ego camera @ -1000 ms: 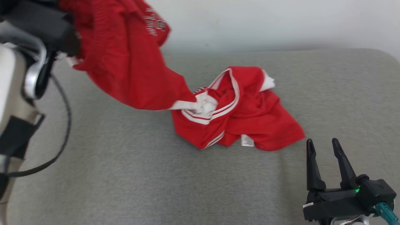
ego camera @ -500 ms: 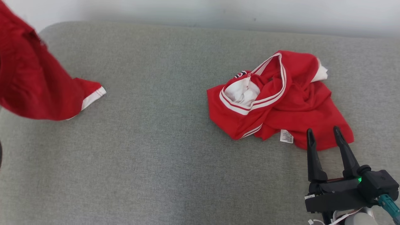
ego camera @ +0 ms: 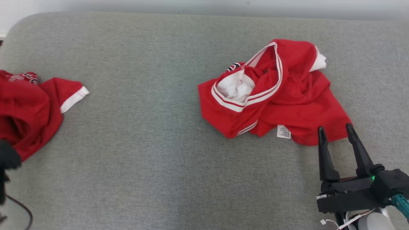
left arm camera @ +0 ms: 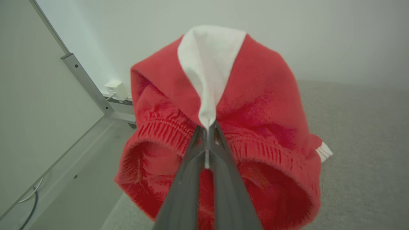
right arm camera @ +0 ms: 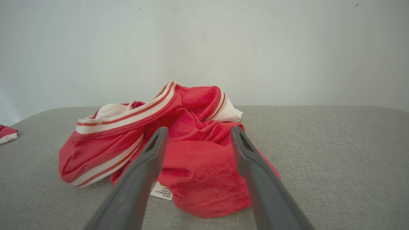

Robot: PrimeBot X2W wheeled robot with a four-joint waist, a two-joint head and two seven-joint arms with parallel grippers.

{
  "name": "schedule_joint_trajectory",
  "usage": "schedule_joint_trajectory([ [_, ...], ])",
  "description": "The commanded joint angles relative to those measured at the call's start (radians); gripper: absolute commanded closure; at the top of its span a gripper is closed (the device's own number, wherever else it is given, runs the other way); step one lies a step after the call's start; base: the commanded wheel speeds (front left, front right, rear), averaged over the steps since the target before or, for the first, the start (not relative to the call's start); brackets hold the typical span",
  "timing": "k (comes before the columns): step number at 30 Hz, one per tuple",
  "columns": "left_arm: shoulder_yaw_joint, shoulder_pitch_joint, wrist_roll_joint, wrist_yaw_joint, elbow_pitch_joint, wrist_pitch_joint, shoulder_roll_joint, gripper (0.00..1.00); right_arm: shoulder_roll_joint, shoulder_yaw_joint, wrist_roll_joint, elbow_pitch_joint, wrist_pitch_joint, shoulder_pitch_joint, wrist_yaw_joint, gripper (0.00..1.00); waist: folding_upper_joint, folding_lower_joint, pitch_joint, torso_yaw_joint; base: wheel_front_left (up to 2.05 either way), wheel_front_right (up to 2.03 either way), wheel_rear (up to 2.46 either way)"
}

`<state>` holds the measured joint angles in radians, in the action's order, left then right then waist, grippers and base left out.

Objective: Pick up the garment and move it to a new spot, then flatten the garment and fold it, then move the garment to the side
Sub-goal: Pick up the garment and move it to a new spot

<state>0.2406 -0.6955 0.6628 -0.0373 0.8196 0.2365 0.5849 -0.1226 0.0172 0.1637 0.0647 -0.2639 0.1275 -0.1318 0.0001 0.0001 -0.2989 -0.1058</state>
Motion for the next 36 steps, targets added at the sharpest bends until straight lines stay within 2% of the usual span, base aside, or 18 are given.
schedule_joint_trajectory([
  [1, -0.005, 0.011, 0.003, -0.006, 0.016, 0.007, -0.008, 1.00, -0.008, -0.001, -0.011, -0.002, -0.001, 0.012, 0.002, 0.00, -0.0001, -0.0001, -0.014, 0.016, 0.00, 0.00, 0.00],
  [6, -0.008, 0.038, 0.044, -0.034, 0.148, 0.012, -0.065, 1.00, -0.014, -0.001, -0.009, -0.004, -0.001, 0.010, 0.002, 0.00, -0.0001, -0.0001, -0.027, 0.029, 0.00, 0.00, 0.00],
  [9, -0.012, 0.034, 0.051, -0.047, 0.191, 0.020, -0.078, 1.00, -0.014, -0.004, -0.011, -0.003, -0.001, 0.009, 0.002, 0.00, -0.0001, -0.0001, -0.027, 0.029, 0.00, 0.00, 0.00],
  [10, -0.013, 0.028, 0.043, -0.047, 0.197, 0.023, -0.078, 0.71, -0.013, -0.005, -0.013, -0.001, -0.001, 0.008, 0.002, 0.00, -0.0001, -0.0001, -0.023, 0.028, 0.00, 0.00, 0.00],
  [11, -0.015, 0.019, 0.035, -0.048, 0.197, 0.026, -0.074, 0.17, -0.011, -0.006, -0.015, 0.001, -0.001, 0.007, 0.002, 0.00, -0.0001, -0.0001, -0.019, 0.026, 0.00, 0.00, 0.00],
  [12, -0.021, 0.011, 0.032, -0.049, 0.194, 0.028, -0.071, 0.00, -0.008, -0.006, -0.016, 0.002, -0.001, 0.005, 0.002, 0.00, -0.0001, -0.0001, -0.014, 0.024, 0.00, 0.00, 0.00],
  [24, -0.104, 0.014, -0.105, -0.027, -0.071, 0.029, -0.015, 0.00, 0.030, 0.006, 0.004, 0.032, -0.001, -0.012, 0.002, 0.00, -0.0001, -0.0001, 0.086, 0.008, 0.00, 0.00, 0.00],
  [30, -0.103, 0.021, -0.143, -0.030, -0.200, 0.029, -0.035, 0.00, 0.044, 0.015, 0.015, 0.040, -0.001, -0.021, 0.002, 0.00, -0.0001, -0.0001, 0.138, 0.067, 0.00, 0.00, 0.00],
  [35, -0.081, 0.053, -0.156, -0.013, -0.284, 0.029, -0.079, 0.00, 0.051, 0.020, 0.017, 0.047, -0.001, -0.034, 0.002, 0.00, -0.0001, -0.0001, 0.178, 0.150, 0.00, 0.00, 0.00],
  [36, -0.081, 0.053, -0.156, -0.013, -0.284, 0.029, -0.079, 0.00, 0.051, 0.020, 0.017, 0.047, -0.001, -0.034, 0.002, 0.00, -0.0001, -0.0001, 0.178, 0.150, 0.00, 0.00, 0.00],
])
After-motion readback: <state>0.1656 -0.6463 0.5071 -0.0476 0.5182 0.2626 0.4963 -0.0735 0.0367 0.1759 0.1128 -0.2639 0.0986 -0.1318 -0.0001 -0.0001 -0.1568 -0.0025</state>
